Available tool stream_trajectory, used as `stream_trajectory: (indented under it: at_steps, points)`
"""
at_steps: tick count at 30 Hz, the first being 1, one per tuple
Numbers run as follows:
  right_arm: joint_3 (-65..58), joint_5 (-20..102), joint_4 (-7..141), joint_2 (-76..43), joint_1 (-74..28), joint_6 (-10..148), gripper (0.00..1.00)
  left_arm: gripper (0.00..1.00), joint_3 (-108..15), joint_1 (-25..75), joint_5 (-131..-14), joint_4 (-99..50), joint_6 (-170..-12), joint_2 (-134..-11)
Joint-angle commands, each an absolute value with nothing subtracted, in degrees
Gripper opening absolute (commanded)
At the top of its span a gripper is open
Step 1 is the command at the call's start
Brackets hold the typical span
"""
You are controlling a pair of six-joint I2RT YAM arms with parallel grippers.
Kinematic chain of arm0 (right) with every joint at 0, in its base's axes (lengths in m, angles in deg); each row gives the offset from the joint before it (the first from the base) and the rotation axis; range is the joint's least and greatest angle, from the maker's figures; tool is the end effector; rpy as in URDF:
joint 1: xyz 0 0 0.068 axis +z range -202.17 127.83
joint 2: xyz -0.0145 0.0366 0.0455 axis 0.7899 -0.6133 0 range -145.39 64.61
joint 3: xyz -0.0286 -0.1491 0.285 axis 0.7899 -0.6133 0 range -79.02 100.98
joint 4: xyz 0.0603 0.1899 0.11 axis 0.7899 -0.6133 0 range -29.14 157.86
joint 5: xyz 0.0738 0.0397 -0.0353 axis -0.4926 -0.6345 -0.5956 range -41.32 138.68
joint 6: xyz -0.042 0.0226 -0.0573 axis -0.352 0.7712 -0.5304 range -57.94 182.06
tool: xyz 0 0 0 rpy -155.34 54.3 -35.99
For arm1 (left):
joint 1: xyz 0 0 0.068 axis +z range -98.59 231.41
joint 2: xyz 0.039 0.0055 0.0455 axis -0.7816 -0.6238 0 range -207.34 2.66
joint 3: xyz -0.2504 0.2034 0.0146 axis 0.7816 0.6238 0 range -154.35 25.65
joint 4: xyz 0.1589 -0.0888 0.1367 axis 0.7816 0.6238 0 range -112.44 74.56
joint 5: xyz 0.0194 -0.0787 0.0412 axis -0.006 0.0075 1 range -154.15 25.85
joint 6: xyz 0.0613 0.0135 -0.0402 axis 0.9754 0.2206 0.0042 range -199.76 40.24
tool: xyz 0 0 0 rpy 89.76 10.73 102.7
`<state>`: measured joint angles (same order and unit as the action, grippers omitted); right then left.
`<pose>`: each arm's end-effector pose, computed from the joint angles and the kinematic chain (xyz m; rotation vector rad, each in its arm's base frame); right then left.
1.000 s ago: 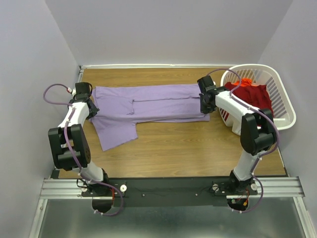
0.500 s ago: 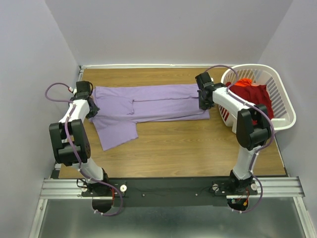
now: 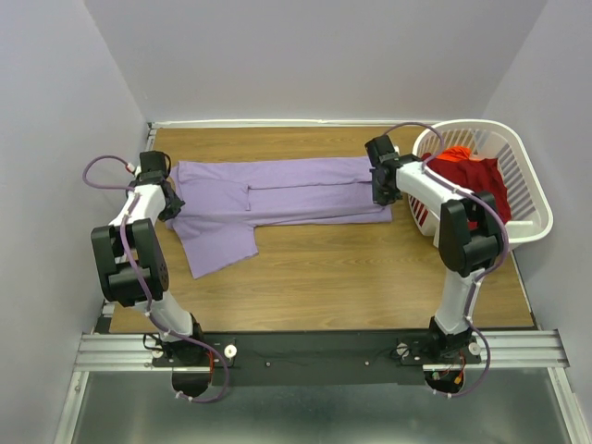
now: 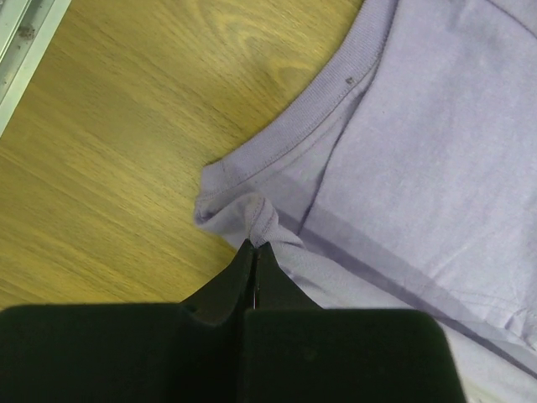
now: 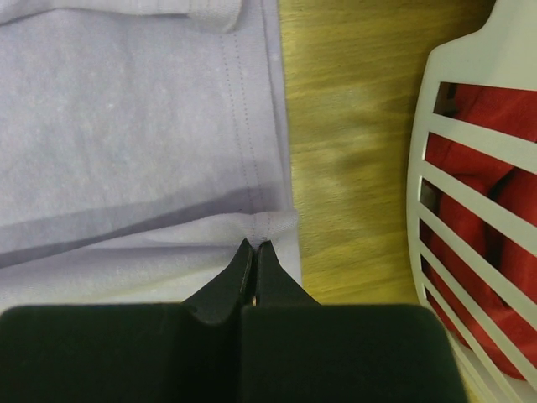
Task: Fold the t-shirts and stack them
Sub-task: Fold the tshirt
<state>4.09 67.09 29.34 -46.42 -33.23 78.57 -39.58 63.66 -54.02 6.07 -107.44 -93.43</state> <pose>0.3837 0.1107 0.2411 0.0334 2.6463 -0.2404 0.3225 0.0813 0.2551 -0.9420 2.4094 0.1320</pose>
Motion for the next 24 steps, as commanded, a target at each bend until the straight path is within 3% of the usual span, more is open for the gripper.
stream_trajectory:
  at_steps: [1, 20, 23, 24]
  points:
    - [5.4, 69.4, 30.0, -47.8, -34.4, 78.2, 0.01, 0.00, -42.2, 64.9, -54.0, 5.1, -107.4, -94.4]
    - [6.1, 68.5, 32.9, -51.8, -34.5, 78.6, 0.04, 0.01, -43.3, 64.8, -55.3, 1.5, -106.7, -97.1]
    - [6.4, 68.4, 33.2, -51.9, -34.5, 78.5, 0.11, 0.08, -43.3, 64.9, -54.7, 0.9, -106.6, -97.0]
    - [6.6, 68.1, 33.2, -51.8, -34.5, 78.4, 0.15, 0.15, -43.3, 64.9, -54.7, 0.5, -106.6, -97.0]
